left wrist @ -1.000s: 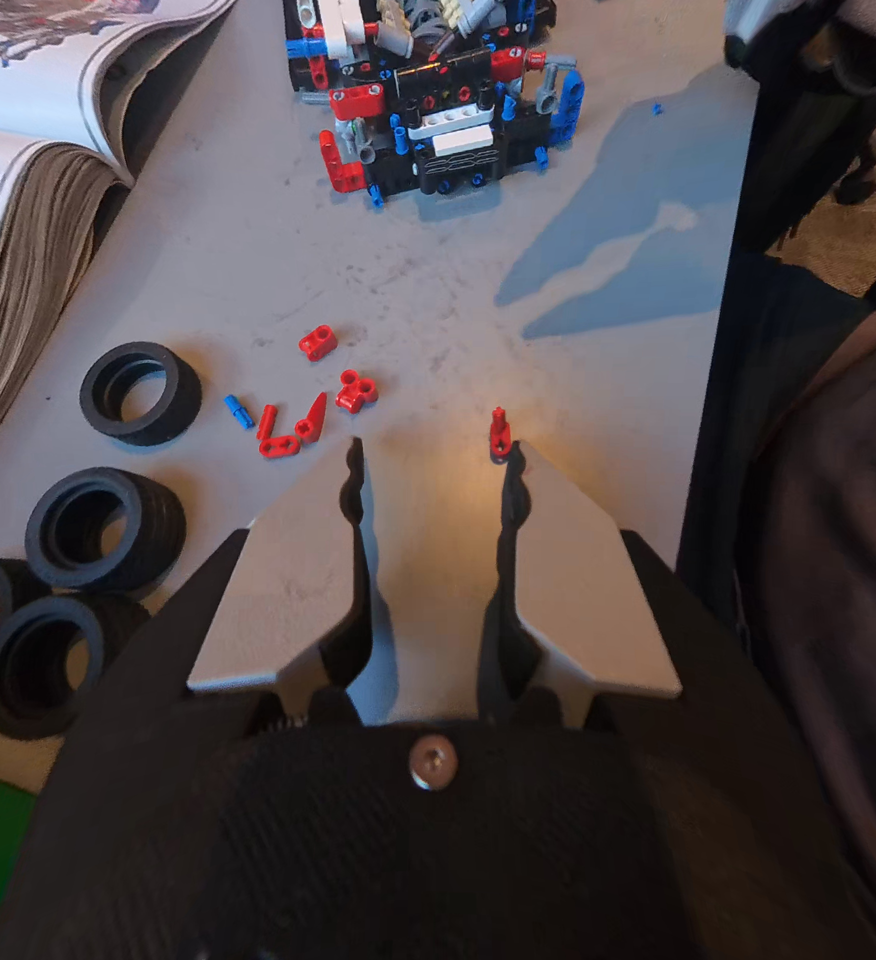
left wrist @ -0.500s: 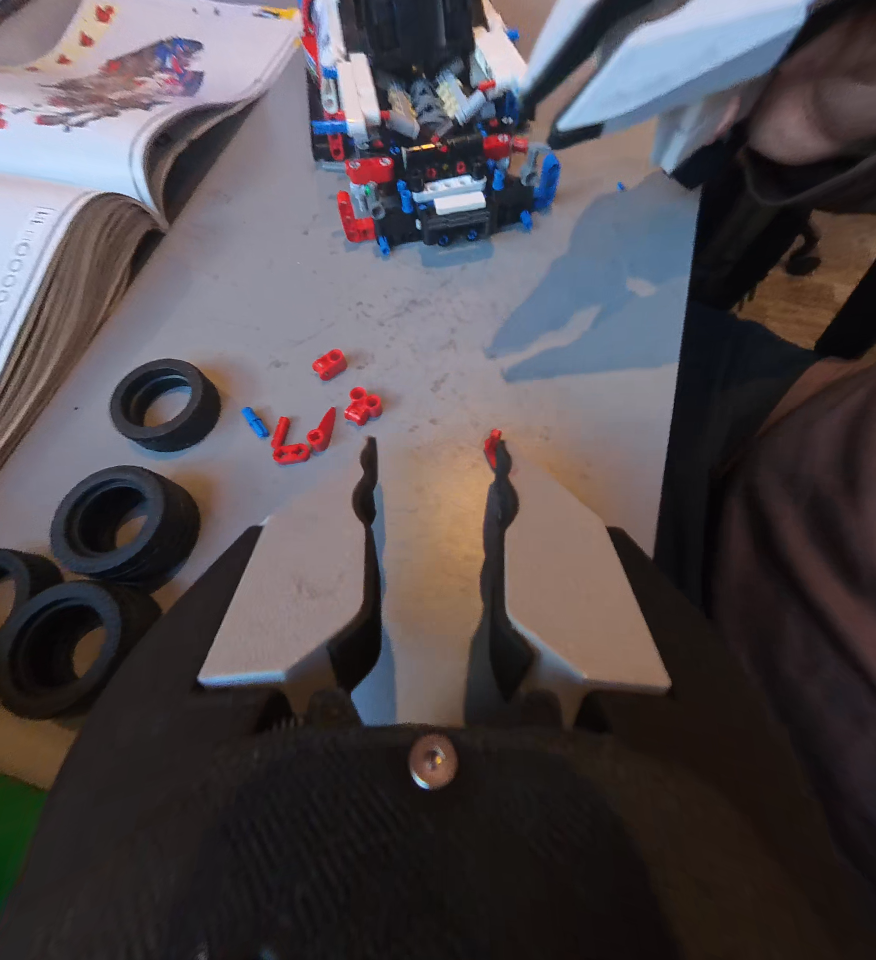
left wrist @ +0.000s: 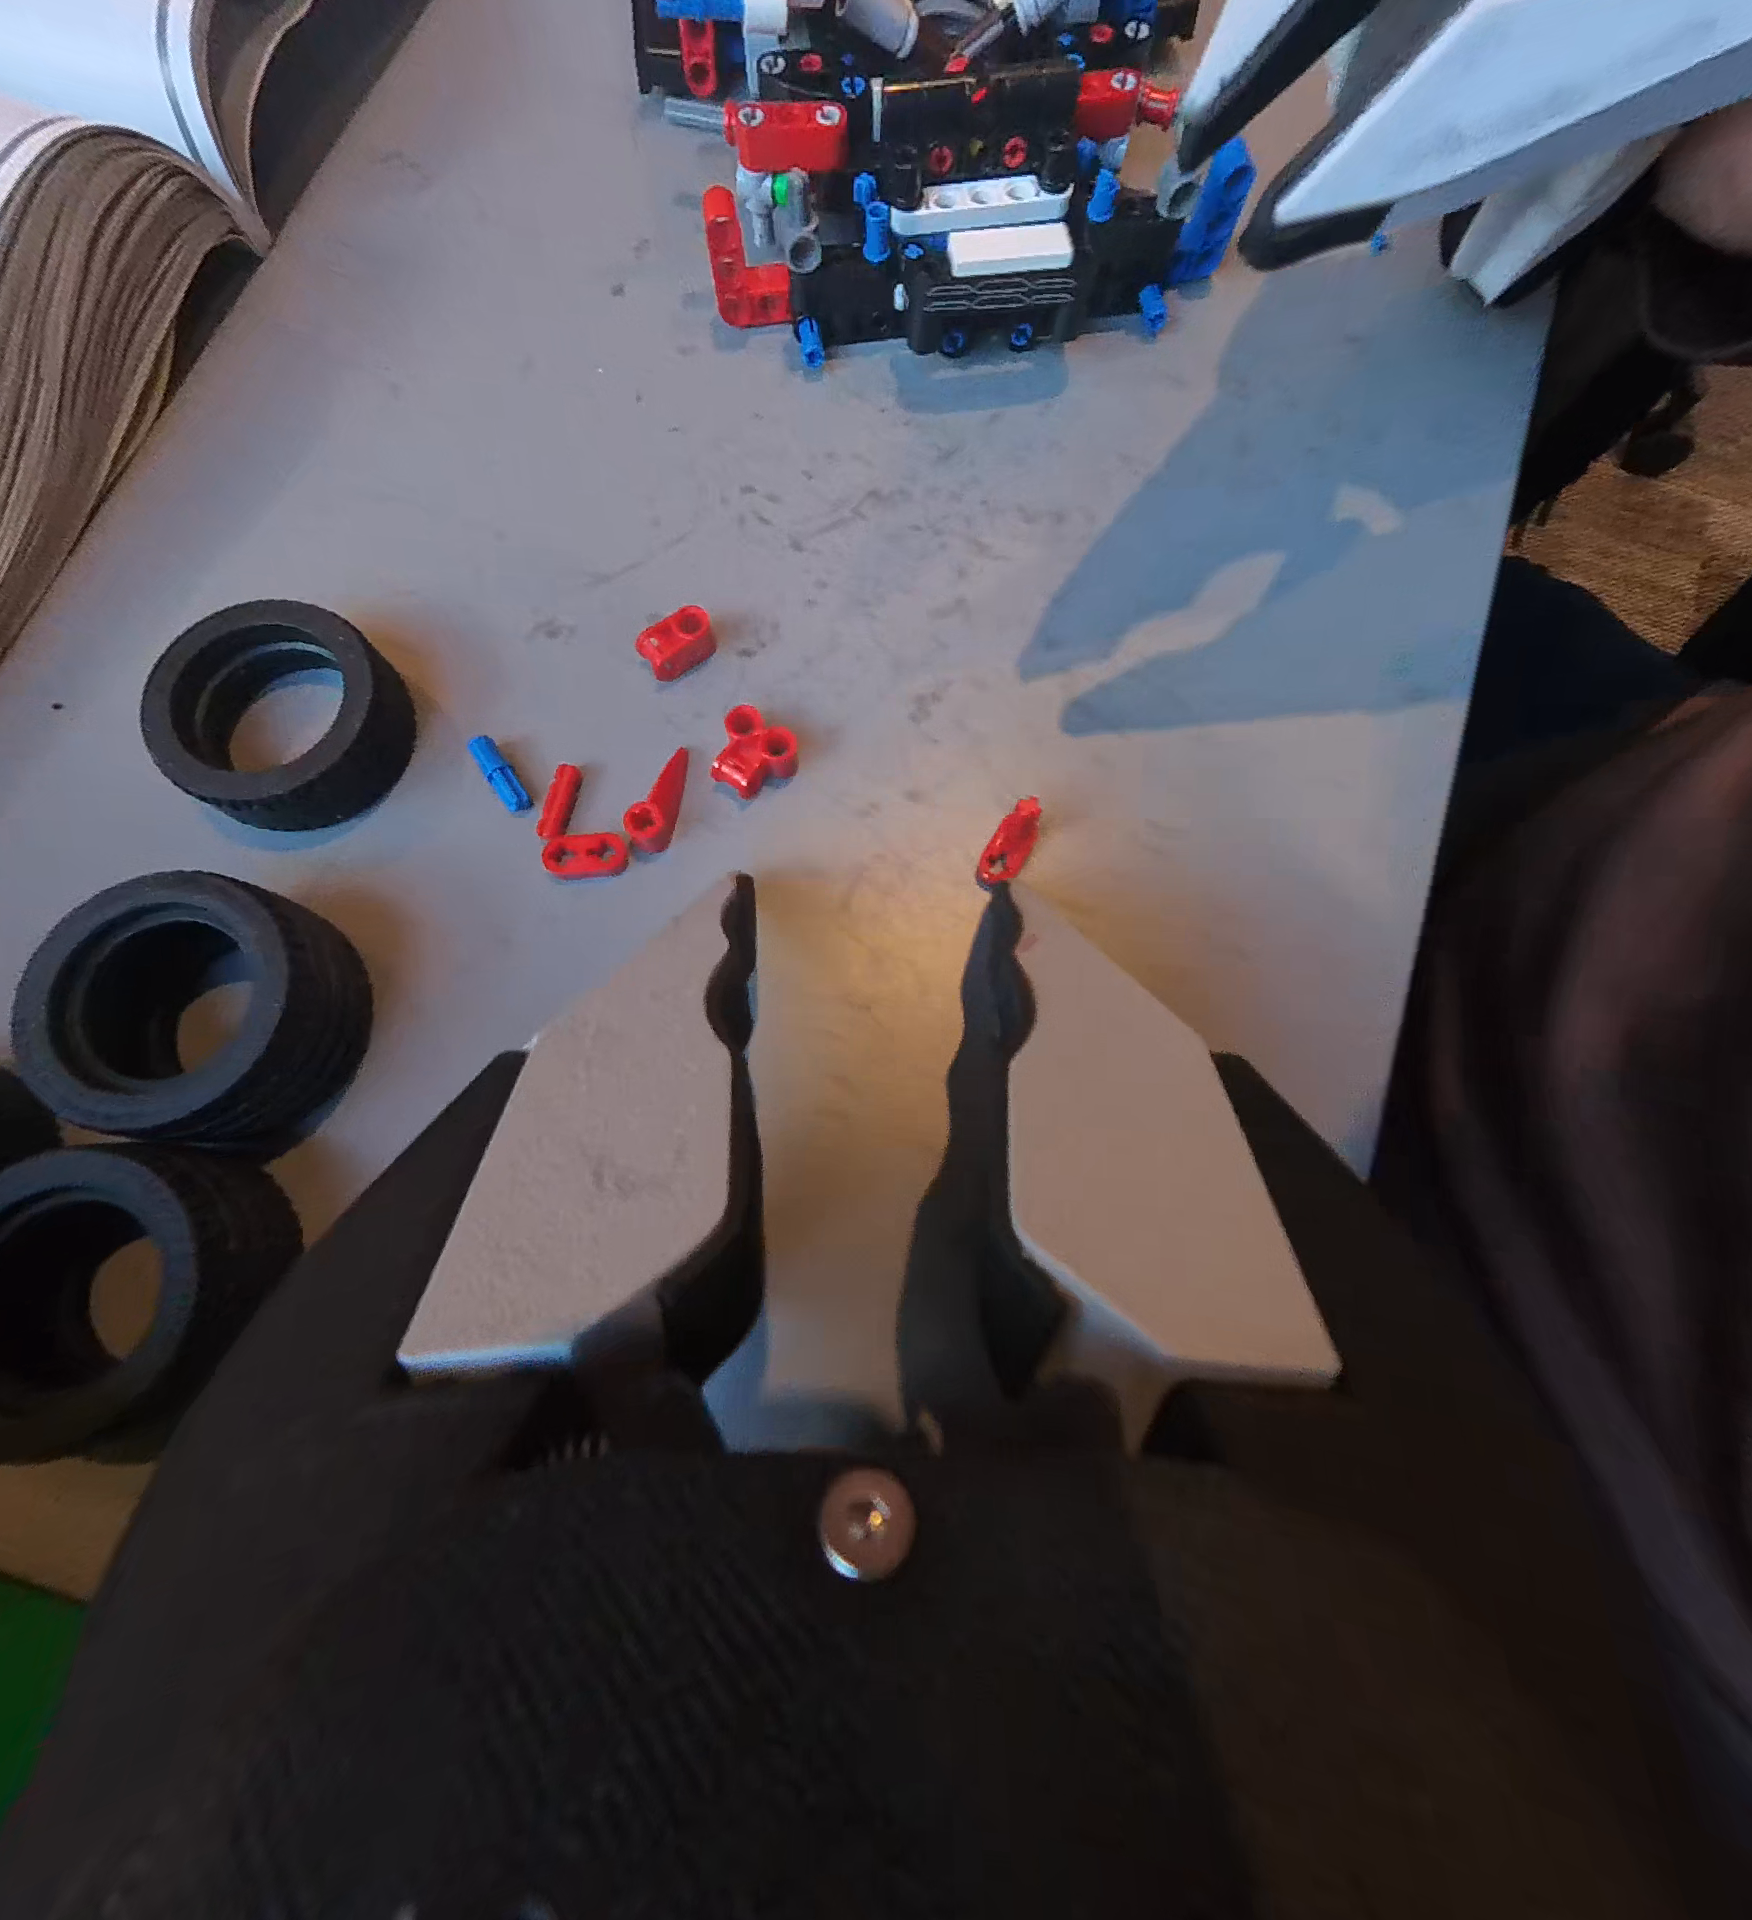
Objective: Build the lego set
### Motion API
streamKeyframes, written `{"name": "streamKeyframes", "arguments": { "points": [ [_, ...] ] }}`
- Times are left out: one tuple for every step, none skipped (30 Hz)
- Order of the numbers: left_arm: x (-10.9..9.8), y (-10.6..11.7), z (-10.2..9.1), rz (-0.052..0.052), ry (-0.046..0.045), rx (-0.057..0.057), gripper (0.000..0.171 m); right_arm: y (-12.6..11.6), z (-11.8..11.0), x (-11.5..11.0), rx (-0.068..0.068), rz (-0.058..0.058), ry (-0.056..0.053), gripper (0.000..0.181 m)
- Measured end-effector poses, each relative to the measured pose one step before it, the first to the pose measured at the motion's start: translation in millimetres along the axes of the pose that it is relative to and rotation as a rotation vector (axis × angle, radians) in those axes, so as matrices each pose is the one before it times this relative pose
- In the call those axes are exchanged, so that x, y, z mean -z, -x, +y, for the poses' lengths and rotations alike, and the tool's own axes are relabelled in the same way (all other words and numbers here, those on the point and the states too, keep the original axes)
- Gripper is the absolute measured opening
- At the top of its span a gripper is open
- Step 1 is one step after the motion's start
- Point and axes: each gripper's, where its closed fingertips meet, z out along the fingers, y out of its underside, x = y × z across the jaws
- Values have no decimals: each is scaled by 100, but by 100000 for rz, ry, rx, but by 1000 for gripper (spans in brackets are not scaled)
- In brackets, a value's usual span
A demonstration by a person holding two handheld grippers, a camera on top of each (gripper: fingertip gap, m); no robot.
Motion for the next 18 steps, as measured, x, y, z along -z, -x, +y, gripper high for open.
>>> {"name": "streamKeyframes", "arguments": {
  "points": [
    [-49,182,-88,-203,-138,-181,40,-52,84,-85,-114,-174,189,10],
    [-63,106,-87,320,-149,-211,40,-38,101,-92,-163,-228,178,10],
    [-48,63,-93,663,-223,-150,40,-25,111,-92,-239,-369,159,10],
    [-18,-51,-132,1265,-578,-352,42,-13,70,-77,-260,-430,142,10],
    [64,-203,-197,1907,-1185,-854,44,3,-1,-50,-43,-497,-140,10],
    [115,-110,-232,1052,-1682,-543,44,35,-83,-31,318,-531,-636,10],
    [145,24,-232,385,-1738,182,44,20,-95,-21,466,-374,-656,10],
    [137,-40,-192,960,-1557,398,44,19,-74,-70,402,-303,-531,10],
    [150,-70,-184,1195,-1511,391,44,29,-19,-91,223,-361,-118,10],
    [146,0,-206,723,-1654,481,44,52,4,-124,238,-530,148,10],
    [171,-39,-238,857,-1910,182,45,60,-19,-115,319,-465,-28,10],
    [203,-77,-276,808,-2169,-232,45,49,-69,-99,315,-269,-294,10],
    [230,-6,-279,14,-2364,-312,44,52,-68,-102,292,-199,-352,10],
    [241,50,-282,-635,-2399,-342,43,76,-73,-100,344,-322,-294,9],
    [232,90,-259,-1211,-2276,-531,42,81,-55,-110,315,-372,-212,9],
    [203,110,-228,-1488,-1938,-660,42,68,-32,-130,184,-430,-17,9],
    [152,105,-188,-1500,-1524,-811,43,56,-14,-141,-5,-438,36,9],
    [111,67,-128,-1356,-1113,-1046,44,-15,14,-154,-225,-115,333,9]
  ]
}}
